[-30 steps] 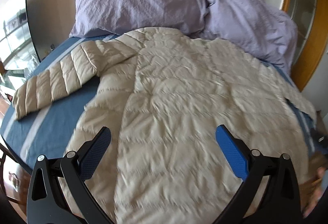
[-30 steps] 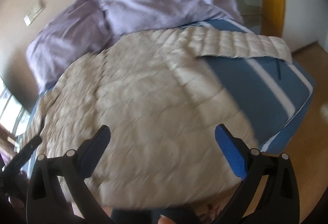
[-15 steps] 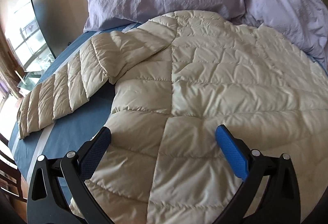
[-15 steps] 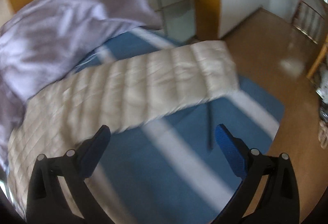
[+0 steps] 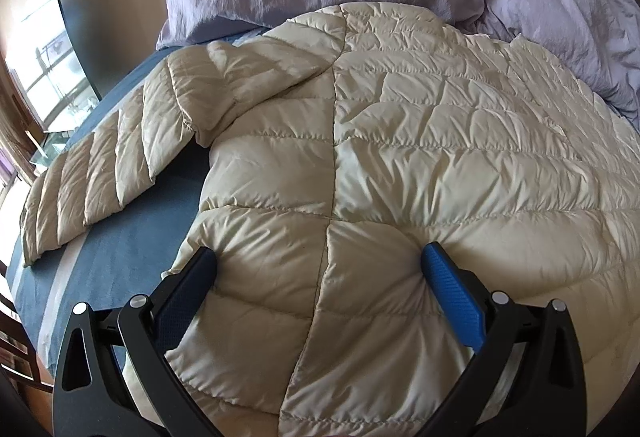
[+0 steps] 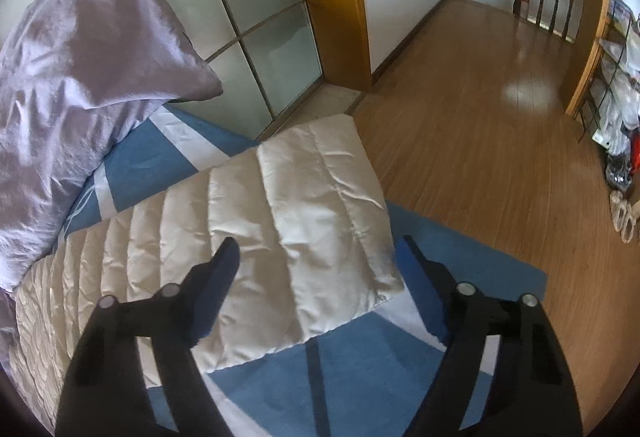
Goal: Fold large clothes
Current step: 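Grasp the jacket sleeve cuff with the right tool and lift it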
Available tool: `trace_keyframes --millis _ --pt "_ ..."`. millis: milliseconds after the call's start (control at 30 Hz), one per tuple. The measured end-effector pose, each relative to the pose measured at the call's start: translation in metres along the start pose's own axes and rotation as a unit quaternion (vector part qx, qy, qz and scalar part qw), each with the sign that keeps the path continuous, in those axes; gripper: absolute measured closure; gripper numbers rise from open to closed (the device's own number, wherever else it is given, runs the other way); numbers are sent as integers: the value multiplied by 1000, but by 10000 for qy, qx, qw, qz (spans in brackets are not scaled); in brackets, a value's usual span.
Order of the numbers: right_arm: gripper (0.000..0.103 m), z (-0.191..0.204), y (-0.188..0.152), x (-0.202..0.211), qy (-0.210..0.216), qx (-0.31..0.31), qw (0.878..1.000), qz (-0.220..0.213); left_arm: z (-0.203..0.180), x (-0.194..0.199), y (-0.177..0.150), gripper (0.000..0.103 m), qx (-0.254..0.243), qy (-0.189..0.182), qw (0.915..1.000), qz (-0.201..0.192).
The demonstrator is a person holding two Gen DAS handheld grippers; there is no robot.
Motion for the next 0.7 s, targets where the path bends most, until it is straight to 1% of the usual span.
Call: trace_keyframes --millis 67,100,133,167,233,267,300,333,367,400,433,533,700 --pt "31 -4 -3 -5 -24 -50 10000 57 0 -1 0 1 34 -23 10000 17" --pt "34 -5 -5 -7 -26 -66 10000 38 0 -1 0 1 44 -30 10000 22" --pt "39 -6 -4 -5 -64 -12 10000 -38 0 -1 0 1 56 -36 10000 27" --pt "40 -5 -5 -5 -116 54 9999 -52 0 -1 0 1 63 -35 10000 30" --pt "54 -4 -7 -4 -252 278 9992 -156 0 -1 0 1 75 -37 10000 37" --pt "58 -2 -8 -4 -280 382 9987 -204 0 -1 0 1 76 -37 10000 39" --pt "67 0 -9 -4 -262 464 9983 -250 0 -1 0 1 81 -37 10000 41" --pt "78 1 -10 -3 -211 513 9981 -280 0 -1 0 1 86 -38 9999 43" --pt "83 4 -11 -3 -138 534 9981 -282 1 -2 0 1 90 -40 9999 45" --pt "91 6 -12 -2 -80 555 9980 -283 1 -1 0 1 88 -40 9999 43" --pt "94 10 -12 -1 -67 599 9977 -297 0 -2 0 1 95 -45 9999 46" --pt "97 20 -8 9 -82 771 9958 -479 0 -2 0 1 109 -59 9999 49" --pt "97 56 2 39 224 1021 9905 -898 1 -2 0 1 125 -65 9999 49"
Point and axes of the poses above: each gripper's, at about its wrist camera, not at the fingertips, and x roughly against the way its jaws point, z to its left, y to its top, the point moved 6 cm from there along -x, roughly the way its jaws point, and after that the axes turned 15 degrees about -z, right-handed, at the moved point
